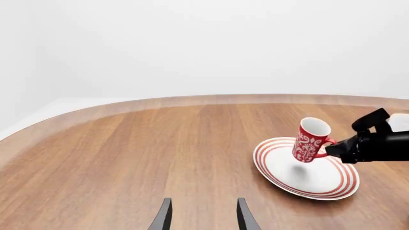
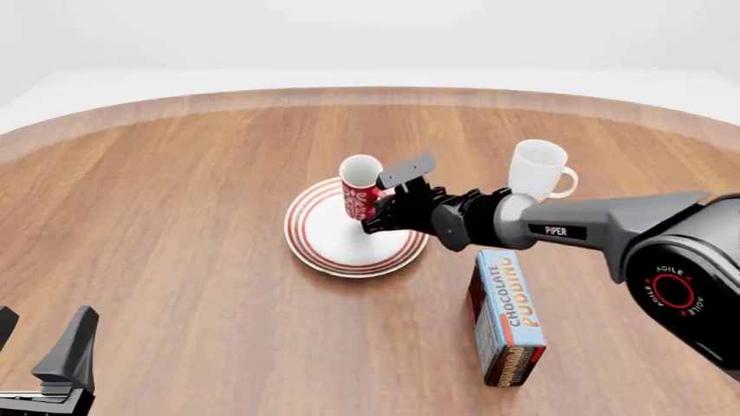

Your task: Pick up the red mug and put it on the plate

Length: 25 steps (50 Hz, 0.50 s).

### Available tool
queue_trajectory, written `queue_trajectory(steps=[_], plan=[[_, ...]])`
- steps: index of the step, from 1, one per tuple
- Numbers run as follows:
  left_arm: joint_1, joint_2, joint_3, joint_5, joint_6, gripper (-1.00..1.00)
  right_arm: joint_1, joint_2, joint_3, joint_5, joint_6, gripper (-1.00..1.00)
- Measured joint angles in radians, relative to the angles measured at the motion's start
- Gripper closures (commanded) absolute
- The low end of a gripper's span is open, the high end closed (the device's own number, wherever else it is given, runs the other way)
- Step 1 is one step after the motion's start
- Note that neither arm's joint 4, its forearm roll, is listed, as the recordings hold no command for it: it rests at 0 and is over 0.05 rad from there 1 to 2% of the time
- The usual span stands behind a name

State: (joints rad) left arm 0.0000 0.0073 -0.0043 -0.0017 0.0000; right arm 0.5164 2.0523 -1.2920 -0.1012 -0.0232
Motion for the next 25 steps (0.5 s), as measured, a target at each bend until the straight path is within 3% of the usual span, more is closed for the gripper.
queue_trajectory(steps=[25], plan=[[0.000, 0.000, 0.000, 0.000, 0.000, -1.00, -0.001, 0.017, -0.005, 0.002, -0.003, 1.00]])
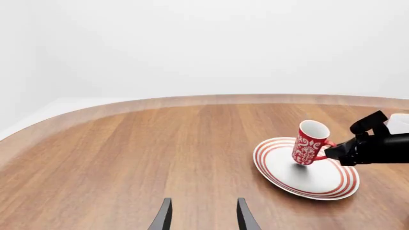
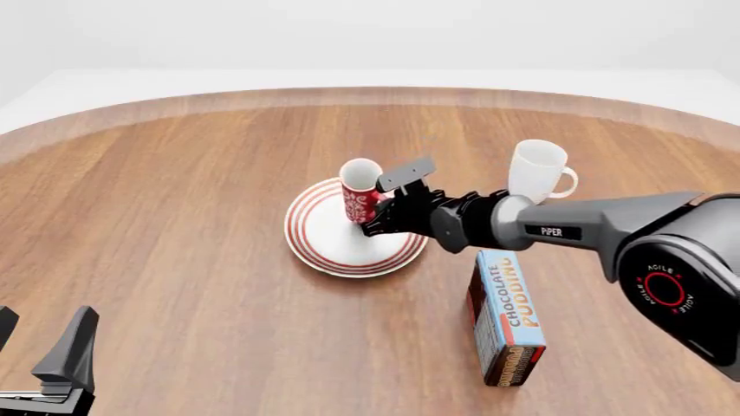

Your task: Pick up the red mug and put it on the plate

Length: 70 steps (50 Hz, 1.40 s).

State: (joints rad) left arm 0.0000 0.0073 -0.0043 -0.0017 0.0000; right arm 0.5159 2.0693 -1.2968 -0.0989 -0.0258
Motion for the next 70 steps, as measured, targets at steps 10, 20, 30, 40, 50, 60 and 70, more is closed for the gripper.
queue_trajectory(steps=[10, 20, 30, 40, 50, 60, 70], plan=[[0.000, 0.000, 0.000, 0.000, 0.000, -1.00, -0.003, 0.006, -0.007, 0.001, 0.008, -1.00], [0.000, 0.000, 0.000, 0.000, 0.000, -1.00, 0.005, 0.005, 0.000, -0.006, 0.032, -1.00], [0.000, 0.000, 0.000, 0.000, 0.000, -1.00, 0.006, -0.007, 0.017, -0.013, 0.039, -1.00], [0.000, 0.000, 0.000, 0.000, 0.000, -1.00, 0.006, -0.028, 0.038, -0.021, 0.041, -1.00], [0.000, 0.000, 0.000, 0.000, 0.000, -1.00, -0.001, -0.073, 0.073, -0.025, 0.039, -1.00], [0.000, 0.000, 0.000, 0.000, 0.000, -1.00, -0.007, -0.150, 0.128, -0.029, 0.032, -1.00], [0.000, 0.000, 0.000, 0.000, 0.000, -1.00, -0.011, -0.224, 0.162, -0.017, 0.021, -1.00]])
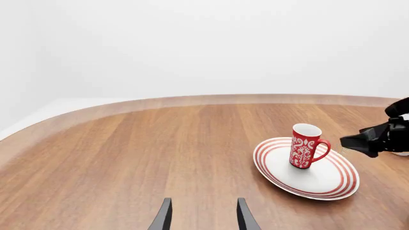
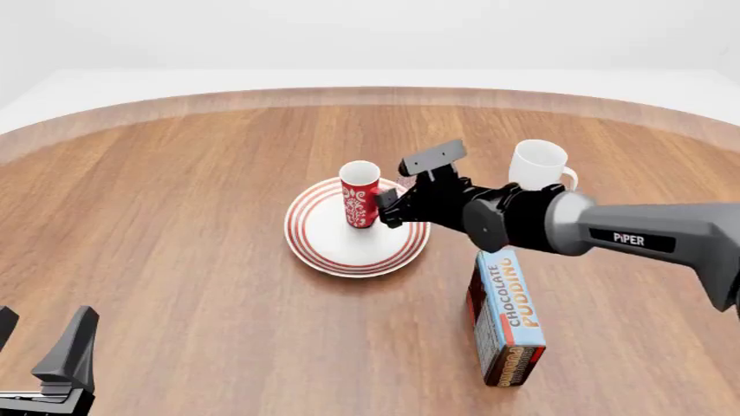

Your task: Pick up the red mug and put it on the plate

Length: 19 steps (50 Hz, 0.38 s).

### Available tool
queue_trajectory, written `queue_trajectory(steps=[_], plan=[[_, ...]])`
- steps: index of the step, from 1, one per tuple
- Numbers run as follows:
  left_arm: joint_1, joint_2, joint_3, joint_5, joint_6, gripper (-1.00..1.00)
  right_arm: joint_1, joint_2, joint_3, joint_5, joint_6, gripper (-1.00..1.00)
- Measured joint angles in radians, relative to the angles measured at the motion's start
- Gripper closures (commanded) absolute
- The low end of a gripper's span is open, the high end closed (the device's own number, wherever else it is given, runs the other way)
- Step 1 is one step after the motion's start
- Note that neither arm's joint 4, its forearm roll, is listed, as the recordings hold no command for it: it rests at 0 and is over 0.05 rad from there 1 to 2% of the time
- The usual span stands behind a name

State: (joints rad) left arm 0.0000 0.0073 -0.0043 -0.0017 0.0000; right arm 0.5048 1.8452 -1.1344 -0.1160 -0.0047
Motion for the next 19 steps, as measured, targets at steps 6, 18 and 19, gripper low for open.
queue_trajectory(steps=[6, 18, 19], plan=[[0.000, 0.000, 0.000, 0.000, 0.000, -1.00, 0.002, -0.037, 0.005, 0.017, -0.009, -1.00], [0.000, 0.000, 0.000, 0.000, 0.000, -1.00, 0.011, -0.118, 0.023, 0.055, -0.032, -1.00], [0.000, 0.000, 0.000, 0.000, 0.000, -1.00, 0.011, -0.125, 0.026, 0.058, -0.034, -1.00]])
